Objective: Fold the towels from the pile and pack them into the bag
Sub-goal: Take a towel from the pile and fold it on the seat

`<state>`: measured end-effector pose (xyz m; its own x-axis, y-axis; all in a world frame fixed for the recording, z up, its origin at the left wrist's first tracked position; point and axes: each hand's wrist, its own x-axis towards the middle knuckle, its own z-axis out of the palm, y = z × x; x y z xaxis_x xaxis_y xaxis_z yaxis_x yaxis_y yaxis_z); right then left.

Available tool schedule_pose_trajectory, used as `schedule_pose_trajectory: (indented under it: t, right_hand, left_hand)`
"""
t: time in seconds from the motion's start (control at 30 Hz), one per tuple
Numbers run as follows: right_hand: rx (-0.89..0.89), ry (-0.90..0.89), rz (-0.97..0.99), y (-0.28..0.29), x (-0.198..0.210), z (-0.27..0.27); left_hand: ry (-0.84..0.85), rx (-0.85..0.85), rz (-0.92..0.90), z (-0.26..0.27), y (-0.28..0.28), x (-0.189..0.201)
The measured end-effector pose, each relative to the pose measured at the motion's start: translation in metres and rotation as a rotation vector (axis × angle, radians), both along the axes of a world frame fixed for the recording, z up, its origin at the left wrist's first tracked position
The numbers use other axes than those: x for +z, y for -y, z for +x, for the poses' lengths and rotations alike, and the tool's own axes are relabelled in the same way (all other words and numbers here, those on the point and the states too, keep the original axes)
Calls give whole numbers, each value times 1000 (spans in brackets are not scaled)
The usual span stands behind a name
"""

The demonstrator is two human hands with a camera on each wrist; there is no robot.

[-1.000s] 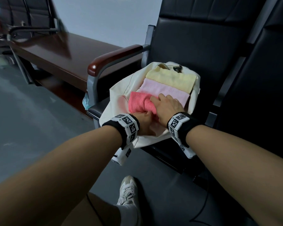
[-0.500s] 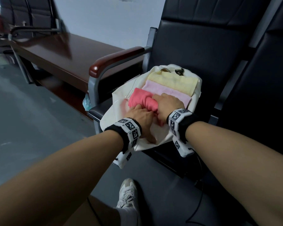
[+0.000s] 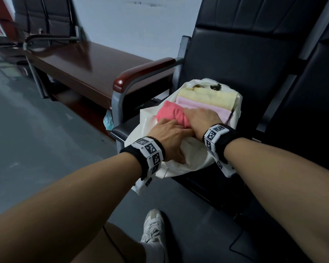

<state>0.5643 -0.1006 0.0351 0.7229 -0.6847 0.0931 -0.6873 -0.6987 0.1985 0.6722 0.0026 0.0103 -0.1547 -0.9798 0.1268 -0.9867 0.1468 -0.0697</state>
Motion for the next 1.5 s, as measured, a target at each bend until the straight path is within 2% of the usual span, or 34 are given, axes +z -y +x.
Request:
schedule_pose_trajectory:
  t: [0.1,0.23,0.33,0.43,0.6,0.73,0.8,0.87,0.97,1.07,1.13,1.23,1.3,1.43,1.5]
  right_hand:
    - [21,-127,153,-6,2,-8]
    - [20,-208,199,-7,9,-15]
    - [18,-215,242,-13,11,-16]
    - [1,-208,310,-19,16,-14]
    - [-55,-164,493,-28,28,-4]
    - [-77,14,603,-36,32,-8]
    - [-118,-2,641,-36,28,-13]
    - [-121,-37,653,-40,24,-16]
    - [-98,-130,617,-46,17,-15]
    - [-66,-127,579,-52,19,-17]
    - [-64,-105,581,-57,26,-21]
    - [-27,-69,554,-55,24,-29]
    - [-7,-10,559,-48,16,-32]
    - [-14,113,588,-41,13,-37]
    - [12,237,471,-39,15,-38]
  left_hand:
    - [116,72,20,-6,-1,3]
    - [239,254,65,-3,1,7]
    - [273,369,91,6,-1,17]
    - [228,374,68,12,-4,24]
    - [57,204,-126,17,-6,26]
    - [-205,-23,-171,30,-4,15]
    - [-300,-141,-161,38,-6,14]
    - [-283,-220,-125,42,-8,18]
    - [-159,-233,-46,41,-7,24]
    - [-176,-286,-24,38,-6,25]
    - [-178,-228,-29,35,-10,27]
    - [-2,46,73,33,-8,24]
    - [30,169,129,32,-4,23]
    - [36,199,183,26,3,27]
    - [33,214,198,26,4,33]
